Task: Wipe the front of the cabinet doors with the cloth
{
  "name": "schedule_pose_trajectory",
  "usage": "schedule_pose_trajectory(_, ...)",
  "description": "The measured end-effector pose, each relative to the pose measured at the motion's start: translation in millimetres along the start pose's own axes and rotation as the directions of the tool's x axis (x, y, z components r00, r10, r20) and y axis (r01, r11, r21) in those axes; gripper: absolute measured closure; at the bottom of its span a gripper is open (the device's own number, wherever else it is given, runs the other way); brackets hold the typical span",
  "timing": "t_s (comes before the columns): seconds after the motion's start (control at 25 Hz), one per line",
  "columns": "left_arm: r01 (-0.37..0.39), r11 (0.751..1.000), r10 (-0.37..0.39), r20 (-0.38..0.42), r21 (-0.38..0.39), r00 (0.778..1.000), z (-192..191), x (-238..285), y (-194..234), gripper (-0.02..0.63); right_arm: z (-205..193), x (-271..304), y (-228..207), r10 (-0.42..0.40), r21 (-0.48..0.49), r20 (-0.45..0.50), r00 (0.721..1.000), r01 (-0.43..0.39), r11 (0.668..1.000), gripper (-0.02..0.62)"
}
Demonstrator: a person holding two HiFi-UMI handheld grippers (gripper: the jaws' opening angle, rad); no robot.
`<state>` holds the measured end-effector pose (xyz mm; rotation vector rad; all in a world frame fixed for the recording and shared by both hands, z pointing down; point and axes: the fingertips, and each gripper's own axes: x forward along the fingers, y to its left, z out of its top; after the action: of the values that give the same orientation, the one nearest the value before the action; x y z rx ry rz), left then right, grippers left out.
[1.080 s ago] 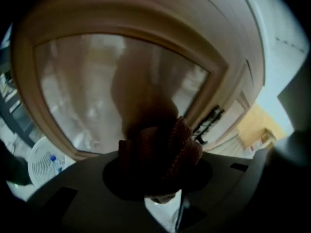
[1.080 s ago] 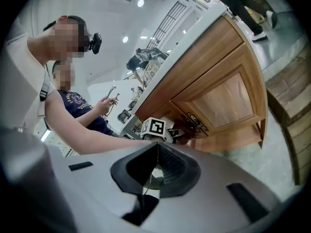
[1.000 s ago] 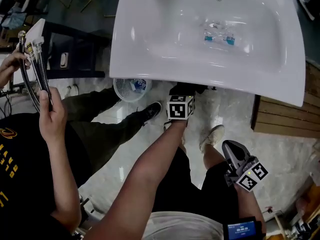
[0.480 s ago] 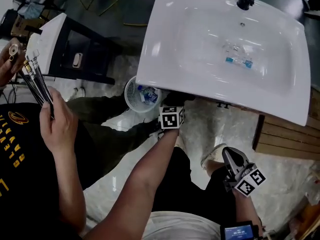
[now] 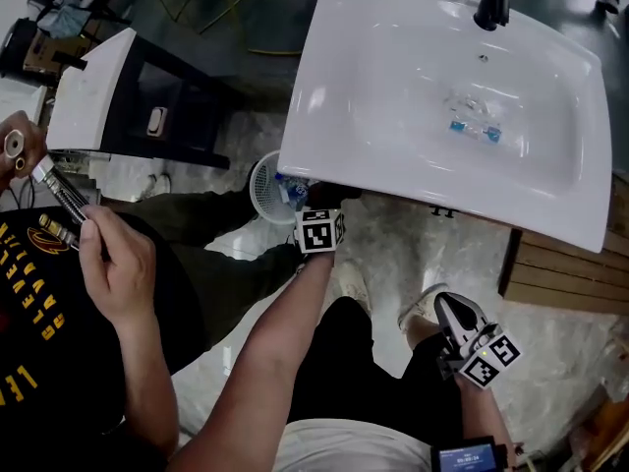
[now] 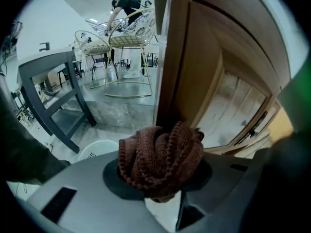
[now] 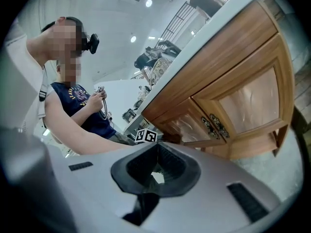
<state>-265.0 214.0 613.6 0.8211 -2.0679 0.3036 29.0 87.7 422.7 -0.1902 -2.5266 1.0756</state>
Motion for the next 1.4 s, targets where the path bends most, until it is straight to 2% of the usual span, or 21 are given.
schedule_pose_trajectory(0.24,-0.031,0.999,0.033,-0.100,0.020,0.994,-23,28,6,0.454,-12,1,-7,-0.013,0.005,-0.016,1.000,0.013,1.000,0.581)
schedule_pose_trajectory(0.32,-0.022,1.000,0.024,-0.104,0.014,0.994,-28,36,3,0.454,-11,3,-11,-0.019,0.003,-0.009,1.000,0.020,1.000,0.581)
schedule_pose_trajectory(0.48,0.052,0.998,-0.048,-0.095,0.038,0.994,-38,48,-21,0.454,-9,7,-21,-0.024,0.003,-0.003,1.000,0.024,1.000,0.581)
schedule_pose_trajectory(0.6,0.149,0.986,-0.142,-0.091,0.074,0.986,-42,54,-61,0.454,-10,10,-25,-0.018,0.005,-0.010,1.000,0.018,1.000,0.581)
schedule_pose_trajectory(0.68,0.217,0.972,-0.210,-0.082,0.093,0.974,-39,57,-98,0.454,-12,10,-26,-0.011,0.006,-0.021,1.000,0.011,1.000,0.581)
schedule_pose_trajectory(0.8,0.283,0.956,-0.277,-0.078,0.077,0.958,-42,59,-143,0.454,-15,6,-31,-0.012,0.010,-0.039,0.999,0.012,1.000,0.581)
schedule_pose_trajectory(0.96,0.423,0.897,-0.414,-0.090,0.132,0.906,-40,56,-208,0.454,-12,-7,-43,-0.030,0.018,-0.044,0.999,0.030,0.999,0.581)
schedule_pose_trajectory(1.04,0.489,0.860,-0.475,-0.122,0.147,0.871,-46,58,-233,0.454,-11,-13,-50,-0.043,0.017,-0.046,0.998,0.044,0.999,0.581)
schedule_pose_trajectory(1.08,0.505,0.850,-0.486,-0.146,0.152,0.862,-51,62,-239,0.454,-10,-14,-53,-0.049,0.016,-0.046,0.998,0.050,0.999,0.581)
schedule_pose_trajectory(1.16,0.493,0.859,-0.464,-0.199,0.137,0.863,-65,72,-236,0.454,-7,-14,-59,-0.057,0.014,-0.043,0.997,0.057,0.998,0.581)
schedule_pose_trajectory(1.24,0.433,0.896,-0.403,-0.229,0.098,0.886,-77,83,-215,0.454,-7,-12,-64,-0.060,0.012,-0.043,0.997,0.061,0.998,0.581)
schedule_pose_trajectory(1.32,0.354,0.934,-0.336,-0.225,0.045,0.915,-83,92,-182,0.454,-8,-10,-65,-0.060,0.012,-0.048,0.997,0.061,0.998,0.581)
schedule_pose_trajectory(1.4,0.288,0.957,-0.279,-0.213,0.014,0.936,-84,97,-148,0.454,-8,-7,-64,-0.054,0.010,-0.054,0.997,0.055,0.998,0.581)
